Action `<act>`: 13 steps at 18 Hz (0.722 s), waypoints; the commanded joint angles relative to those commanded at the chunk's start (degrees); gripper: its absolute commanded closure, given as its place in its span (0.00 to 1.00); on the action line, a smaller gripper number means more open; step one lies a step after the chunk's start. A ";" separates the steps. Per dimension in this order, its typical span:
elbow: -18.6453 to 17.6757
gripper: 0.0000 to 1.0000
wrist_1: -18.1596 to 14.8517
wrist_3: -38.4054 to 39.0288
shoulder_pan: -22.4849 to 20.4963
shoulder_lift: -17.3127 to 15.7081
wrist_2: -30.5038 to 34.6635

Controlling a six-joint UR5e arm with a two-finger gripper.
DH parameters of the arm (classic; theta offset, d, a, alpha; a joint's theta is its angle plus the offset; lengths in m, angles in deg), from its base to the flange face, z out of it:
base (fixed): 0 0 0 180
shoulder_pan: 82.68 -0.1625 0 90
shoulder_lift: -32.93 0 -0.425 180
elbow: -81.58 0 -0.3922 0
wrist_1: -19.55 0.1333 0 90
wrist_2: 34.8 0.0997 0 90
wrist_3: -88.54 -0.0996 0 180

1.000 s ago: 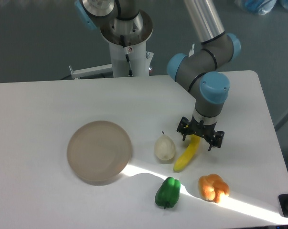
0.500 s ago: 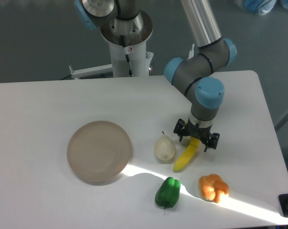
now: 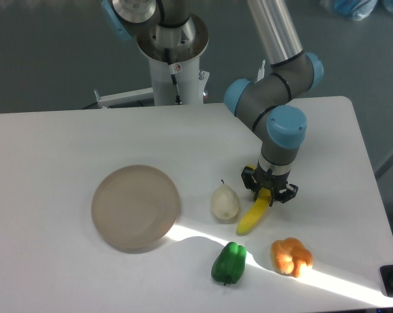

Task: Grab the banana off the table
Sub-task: 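Lower the gripper around the banana's middle and close the fingers, then lift the grasped banana up off the table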

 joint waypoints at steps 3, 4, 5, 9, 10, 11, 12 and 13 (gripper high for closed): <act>0.00 0.60 0.00 0.00 0.00 0.00 0.00; 0.00 0.60 0.00 0.00 0.00 0.00 0.00; 0.00 0.64 0.00 -0.17 0.00 0.00 0.00; 0.44 0.67 0.00 -0.44 -0.09 -0.09 0.00; 0.44 0.67 0.00 -0.53 -0.09 -0.09 0.00; 0.53 0.68 0.00 -0.53 -0.09 -0.09 0.00; 0.79 0.68 0.00 -0.61 -0.17 -0.26 0.00; 1.31 0.68 -0.17 -0.62 -0.26 -0.52 0.00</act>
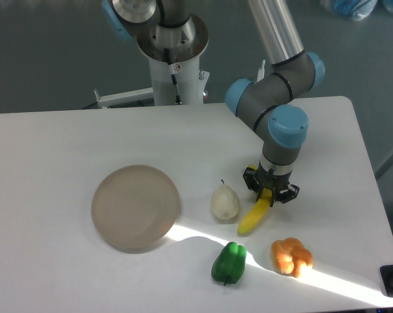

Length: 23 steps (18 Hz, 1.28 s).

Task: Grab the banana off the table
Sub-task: 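Lift the grasped banana up off the table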

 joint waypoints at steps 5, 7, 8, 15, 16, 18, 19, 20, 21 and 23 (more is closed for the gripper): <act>4.83 0.68 -0.44 -0.26 0.35 -1.67 0.00; 7.55 0.68 -0.70 -0.44 1.22 -1.93 -0.09; 8.69 0.68 -0.79 -0.87 1.66 -1.94 0.00; 15.02 0.68 -5.43 -3.25 1.93 -1.76 0.09; 16.08 0.68 -7.10 -3.51 1.93 -1.76 0.09; 16.88 0.68 -8.00 -4.92 1.85 -1.94 0.18; 16.97 0.68 -8.00 -5.44 1.84 -2.02 0.18; 17.06 0.68 -8.09 -5.80 1.84 -1.94 0.26; 17.06 0.68 -7.83 -6.06 1.84 -1.85 0.26; 17.49 0.68 -7.91 -6.33 1.93 -1.67 0.26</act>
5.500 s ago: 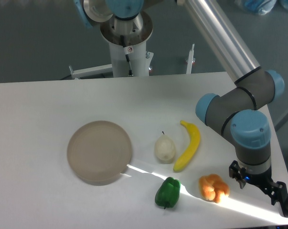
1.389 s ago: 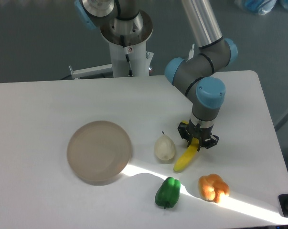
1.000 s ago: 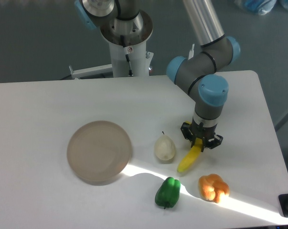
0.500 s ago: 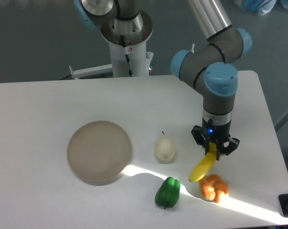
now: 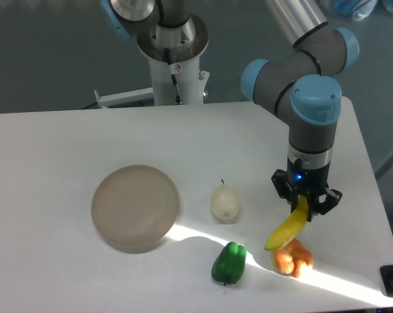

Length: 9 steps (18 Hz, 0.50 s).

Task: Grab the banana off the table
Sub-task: 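Lift the grasped banana up off the table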

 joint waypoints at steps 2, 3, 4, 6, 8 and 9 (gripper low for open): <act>0.18 0.68 0.52 0.00 0.00 0.09 0.09; 0.18 0.68 0.53 0.09 0.00 0.18 0.09; 0.09 0.68 0.61 0.09 0.00 0.18 0.09; 0.09 0.68 0.61 0.09 0.00 0.18 0.09; -0.09 0.68 0.70 0.17 0.00 0.18 0.18; -0.09 0.68 0.79 0.17 0.09 0.18 0.52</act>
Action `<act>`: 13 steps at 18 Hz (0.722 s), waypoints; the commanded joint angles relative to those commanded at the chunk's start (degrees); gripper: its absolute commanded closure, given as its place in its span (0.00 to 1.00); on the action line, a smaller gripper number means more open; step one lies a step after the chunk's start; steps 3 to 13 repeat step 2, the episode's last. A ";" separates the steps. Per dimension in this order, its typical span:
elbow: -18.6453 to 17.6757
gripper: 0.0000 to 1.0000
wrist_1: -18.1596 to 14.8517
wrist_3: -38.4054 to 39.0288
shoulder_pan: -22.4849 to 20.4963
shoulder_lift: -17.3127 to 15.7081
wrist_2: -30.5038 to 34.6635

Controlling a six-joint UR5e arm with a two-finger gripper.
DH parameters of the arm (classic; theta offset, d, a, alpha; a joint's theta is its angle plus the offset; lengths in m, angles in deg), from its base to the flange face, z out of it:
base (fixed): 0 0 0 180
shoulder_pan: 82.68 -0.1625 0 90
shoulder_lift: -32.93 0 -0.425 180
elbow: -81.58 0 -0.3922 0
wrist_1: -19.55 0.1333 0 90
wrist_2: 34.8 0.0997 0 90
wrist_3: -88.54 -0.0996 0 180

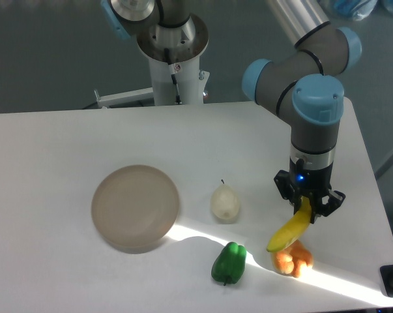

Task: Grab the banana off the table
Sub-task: 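Lift the grasped banana up off the table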

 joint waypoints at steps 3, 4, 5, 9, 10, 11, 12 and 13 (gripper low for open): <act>0.00 0.68 0.00 0.00 0.00 0.09 0.09; 0.00 0.68 0.00 0.00 0.00 0.09 0.09; 0.00 0.68 0.00 0.00 0.00 0.09 0.09; 0.00 0.68 0.00 0.00 0.00 0.09 0.09; 0.00 0.68 0.00 0.00 0.00 0.09 0.09; 0.00 0.68 0.00 0.00 0.00 0.09 0.09; 0.00 0.68 0.00 0.00 0.00 0.09 0.09; 0.00 0.68 0.00 0.00 0.00 0.09 0.09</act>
